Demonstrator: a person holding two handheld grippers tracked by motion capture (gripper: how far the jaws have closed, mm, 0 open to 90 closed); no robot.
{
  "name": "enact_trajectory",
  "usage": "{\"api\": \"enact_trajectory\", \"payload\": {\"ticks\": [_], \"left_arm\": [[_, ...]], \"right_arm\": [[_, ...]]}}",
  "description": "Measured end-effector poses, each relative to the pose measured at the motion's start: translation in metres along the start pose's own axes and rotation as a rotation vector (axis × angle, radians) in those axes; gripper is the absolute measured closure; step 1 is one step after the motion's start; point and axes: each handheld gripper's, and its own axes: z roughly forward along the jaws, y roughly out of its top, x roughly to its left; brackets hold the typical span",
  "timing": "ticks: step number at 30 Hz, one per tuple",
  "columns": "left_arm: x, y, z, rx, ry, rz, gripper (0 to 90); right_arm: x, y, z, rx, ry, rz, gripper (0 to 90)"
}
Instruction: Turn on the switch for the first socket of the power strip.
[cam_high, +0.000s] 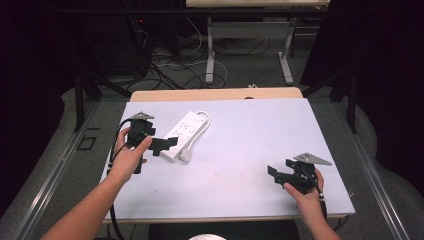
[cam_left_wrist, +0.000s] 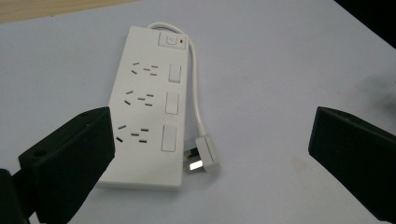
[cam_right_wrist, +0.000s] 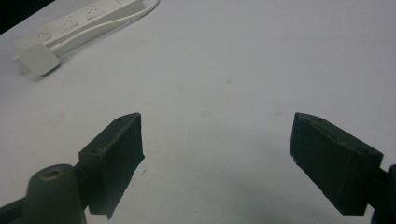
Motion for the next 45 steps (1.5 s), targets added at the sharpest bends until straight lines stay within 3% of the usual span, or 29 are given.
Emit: {"api": "enact_trajectory", "payload": {"ticks": [4,12,20,27,45], "left_arm": [[0.002,-0.008,-0.007,0.001,0.017,0.006,0.6],[0.011,-0.027,-0.016,-0.008,0.049,-0.023,0.6],[0.021,-0.047,-0.028,-0.056,0.060,-0.083,0.6],[0.032,-0.063,-0.034,-0.068,0.068,-0.136,0.7],[0.053,-0.106,-0.033,-0.082,0.105,-0.235,1.4]], "right_arm": [[0.000,0.000,0.000,0.000,-0.001,0.003,16.7],[0.000,0.000,0.000,-0.002,-0.005,0.000,16.7],[0.000,0.000,-0.001,-0.004,-0.004,0.000,16.7],[0.001,0.000,-0.001,-0.003,-0.004,0.004,16.7],[0.000,0.000,-0.002,-0.003,-0.006,0.003,16.7]]}}
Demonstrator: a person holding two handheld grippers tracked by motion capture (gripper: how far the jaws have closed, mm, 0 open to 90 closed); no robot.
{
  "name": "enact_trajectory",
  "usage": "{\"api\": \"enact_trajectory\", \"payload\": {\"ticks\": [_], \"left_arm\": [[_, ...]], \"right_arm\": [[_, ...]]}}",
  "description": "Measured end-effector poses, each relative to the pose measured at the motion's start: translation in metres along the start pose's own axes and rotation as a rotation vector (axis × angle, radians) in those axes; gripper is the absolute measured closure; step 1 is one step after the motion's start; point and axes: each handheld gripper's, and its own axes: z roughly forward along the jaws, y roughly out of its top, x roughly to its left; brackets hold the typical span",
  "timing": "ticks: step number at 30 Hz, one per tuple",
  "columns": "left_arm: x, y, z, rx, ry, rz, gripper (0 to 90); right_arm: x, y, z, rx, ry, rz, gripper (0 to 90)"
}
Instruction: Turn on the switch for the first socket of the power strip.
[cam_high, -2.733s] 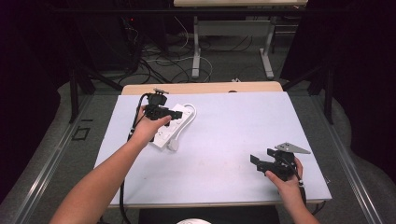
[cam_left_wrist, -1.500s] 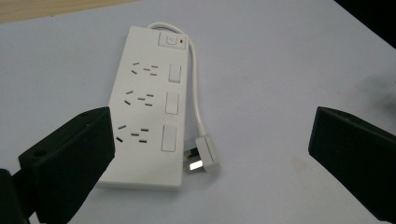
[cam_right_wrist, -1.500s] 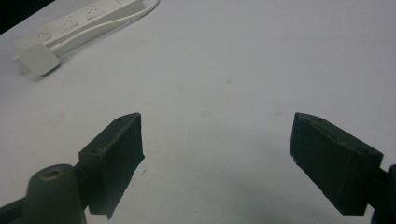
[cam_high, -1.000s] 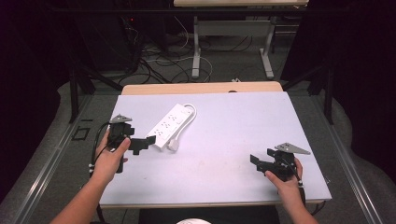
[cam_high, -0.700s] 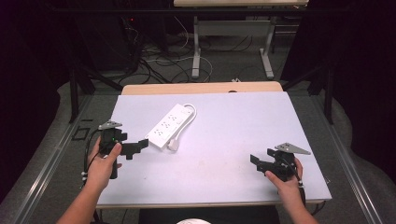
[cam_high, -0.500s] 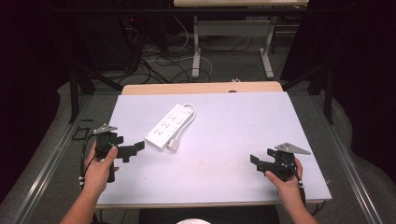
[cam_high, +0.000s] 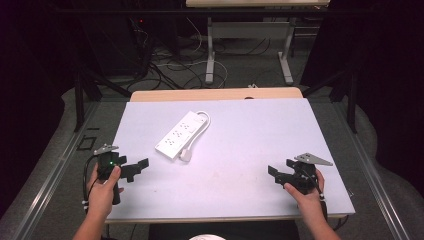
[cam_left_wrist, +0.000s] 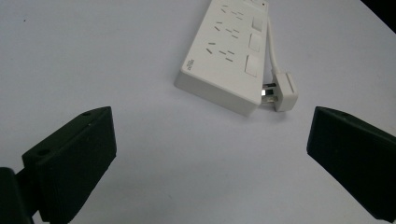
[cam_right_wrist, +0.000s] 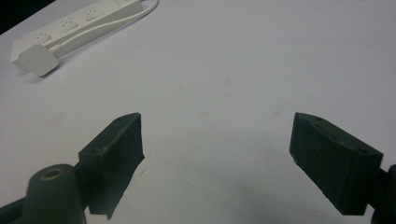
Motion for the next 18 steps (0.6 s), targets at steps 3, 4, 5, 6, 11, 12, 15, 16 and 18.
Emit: {"api": "enact_trajectory", "payload": {"ticks": [3,4,5,6,11,12,15,16,18], "left_arm": [[0.004,-0.004,0.000,0.004,0.012,-0.005,1.4],[0.005,-0.006,0.000,-0.003,0.014,-0.008,1.4],[0.006,-0.008,0.000,-0.002,0.015,-0.011,1.4],[0.007,-0.010,0.001,-0.010,0.018,-0.010,1.4],[0.012,-0.017,0.005,-0.005,0.027,-0.022,1.4],[0.013,-0.019,0.006,-0.004,0.029,-0.018,1.4],[0.016,-0.022,0.007,-0.003,0.039,-0.012,1.4],[0.017,-0.022,0.007,-0.006,0.039,-0.014,1.4],[0.018,-0.024,0.009,-0.025,0.053,-0.004,1.4]], "right_arm": [[0.000,0.000,0.000,0.000,0.000,0.001,16.7],[0.000,0.000,0.000,0.001,0.000,0.000,16.7],[0.000,0.000,0.000,0.007,-0.002,-0.001,16.7],[0.000,0.000,0.000,0.001,-0.001,0.001,16.7],[0.000,0.000,0.001,-0.003,-0.005,-0.004,16.7],[0.000,0.000,0.001,-0.005,-0.007,-0.003,16.7],[0.000,0.000,0.001,0.000,-0.001,-0.001,16.7],[0.000,0.000,0.001,-0.005,-0.006,0.001,16.7],[0.000,0.000,0.001,-0.004,-0.005,0.000,16.7]]}}
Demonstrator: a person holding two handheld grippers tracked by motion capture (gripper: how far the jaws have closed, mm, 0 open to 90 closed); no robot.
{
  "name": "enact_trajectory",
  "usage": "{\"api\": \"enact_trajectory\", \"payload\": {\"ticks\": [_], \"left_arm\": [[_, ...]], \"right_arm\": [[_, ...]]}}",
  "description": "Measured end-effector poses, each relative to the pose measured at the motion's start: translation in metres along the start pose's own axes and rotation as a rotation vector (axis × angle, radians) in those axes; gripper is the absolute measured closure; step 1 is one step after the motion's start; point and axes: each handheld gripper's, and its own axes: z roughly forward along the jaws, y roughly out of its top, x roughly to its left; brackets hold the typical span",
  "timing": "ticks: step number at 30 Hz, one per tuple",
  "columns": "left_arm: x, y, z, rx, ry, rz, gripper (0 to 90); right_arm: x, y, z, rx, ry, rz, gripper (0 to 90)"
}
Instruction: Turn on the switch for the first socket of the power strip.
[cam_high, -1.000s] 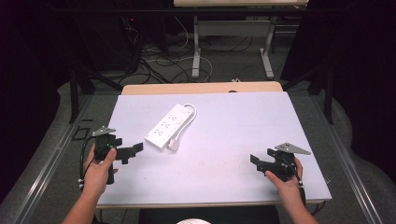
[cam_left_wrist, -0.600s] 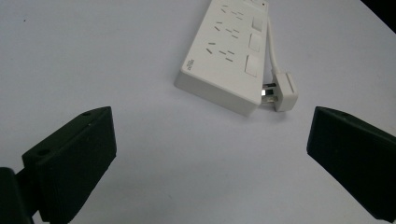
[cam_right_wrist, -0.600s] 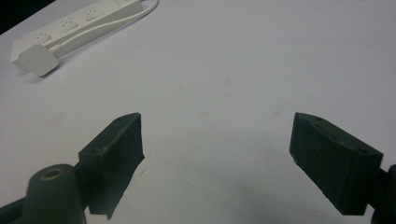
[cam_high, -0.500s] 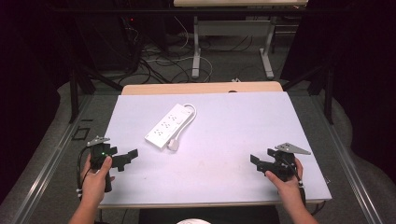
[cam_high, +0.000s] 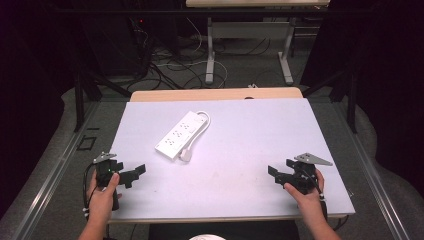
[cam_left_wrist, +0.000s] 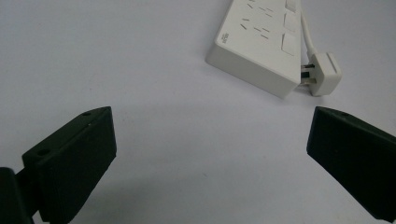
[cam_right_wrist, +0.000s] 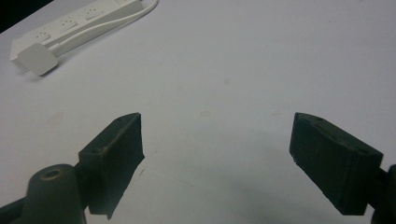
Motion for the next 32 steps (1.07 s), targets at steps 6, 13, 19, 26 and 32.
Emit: {"api": "enact_trajectory", "payload": {"ticks": [6,13,19,26,32], "left_arm": [[-0.0001,-0.0035,0.0015,-0.008,0.017,0.019,1.4],[0.0020,-0.0069,0.0041,-0.002,0.018,0.023,1.4],[0.0038,-0.0085,0.0059,0.005,0.018,0.019,1.4],[0.0047,-0.0087,0.0056,0.004,0.021,0.015,1.4],[0.0053,-0.0080,0.0065,0.003,0.024,0.009,1.4]], "right_arm": [[-0.0006,0.0004,0.0001,0.003,0.003,-0.004,16.7],[-0.0017,0.0005,0.0007,0.007,0.009,-0.012,16.7],[-0.0017,0.0005,0.0015,0.010,0.008,-0.009,16.7],[-0.0021,0.0004,0.0017,0.012,0.011,-0.009,16.7],[-0.0036,0.0000,0.0022,0.010,0.010,0.002,16.7]]}}
